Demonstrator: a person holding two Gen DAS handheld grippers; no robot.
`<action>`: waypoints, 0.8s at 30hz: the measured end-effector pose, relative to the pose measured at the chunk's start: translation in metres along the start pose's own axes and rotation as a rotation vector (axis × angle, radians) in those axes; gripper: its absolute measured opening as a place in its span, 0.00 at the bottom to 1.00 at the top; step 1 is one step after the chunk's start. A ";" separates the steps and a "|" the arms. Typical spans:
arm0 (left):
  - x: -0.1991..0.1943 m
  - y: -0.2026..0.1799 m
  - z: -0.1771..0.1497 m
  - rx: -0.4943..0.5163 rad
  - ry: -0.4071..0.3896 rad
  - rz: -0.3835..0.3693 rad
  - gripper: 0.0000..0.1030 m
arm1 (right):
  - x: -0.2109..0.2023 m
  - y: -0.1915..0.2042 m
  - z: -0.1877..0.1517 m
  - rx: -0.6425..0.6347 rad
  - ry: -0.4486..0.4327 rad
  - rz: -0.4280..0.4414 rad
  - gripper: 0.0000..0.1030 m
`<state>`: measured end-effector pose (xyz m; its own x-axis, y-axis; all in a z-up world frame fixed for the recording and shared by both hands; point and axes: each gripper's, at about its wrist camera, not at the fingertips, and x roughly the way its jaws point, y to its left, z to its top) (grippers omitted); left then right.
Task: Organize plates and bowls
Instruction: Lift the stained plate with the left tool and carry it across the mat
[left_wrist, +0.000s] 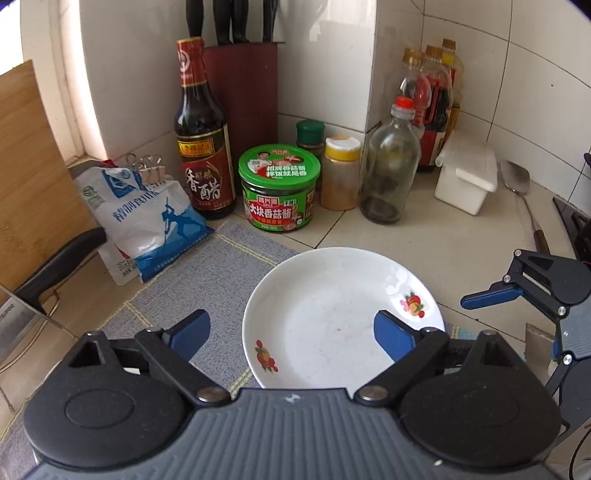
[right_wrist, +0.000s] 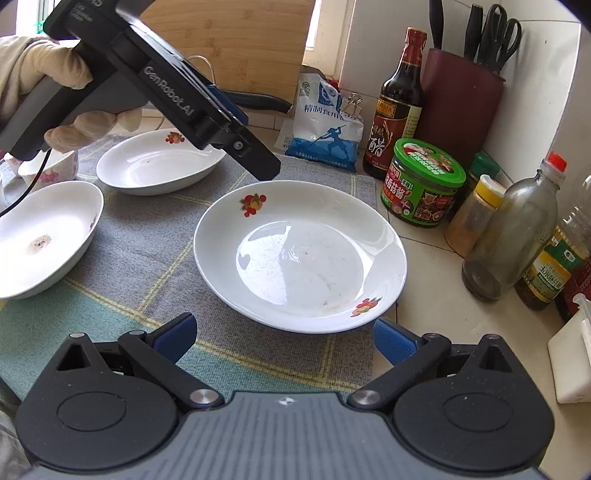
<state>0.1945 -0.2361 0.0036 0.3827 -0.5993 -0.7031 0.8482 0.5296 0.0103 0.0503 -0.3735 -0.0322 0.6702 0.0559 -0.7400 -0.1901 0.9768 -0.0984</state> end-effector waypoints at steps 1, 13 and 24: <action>-0.008 -0.005 -0.003 -0.004 -0.016 0.010 0.93 | -0.004 0.002 -0.001 0.000 -0.010 0.004 1.00; -0.089 -0.024 -0.083 -0.186 -0.111 0.236 0.96 | -0.022 0.033 -0.017 -0.037 -0.075 0.149 1.00; -0.124 -0.028 -0.152 -0.378 0.021 0.369 0.96 | -0.001 0.077 -0.012 -0.164 -0.072 0.342 1.00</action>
<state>0.0679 -0.0850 -0.0170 0.6205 -0.3220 -0.7150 0.4655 0.8851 0.0054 0.0267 -0.3003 -0.0473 0.5954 0.3929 -0.7007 -0.5200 0.8534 0.0367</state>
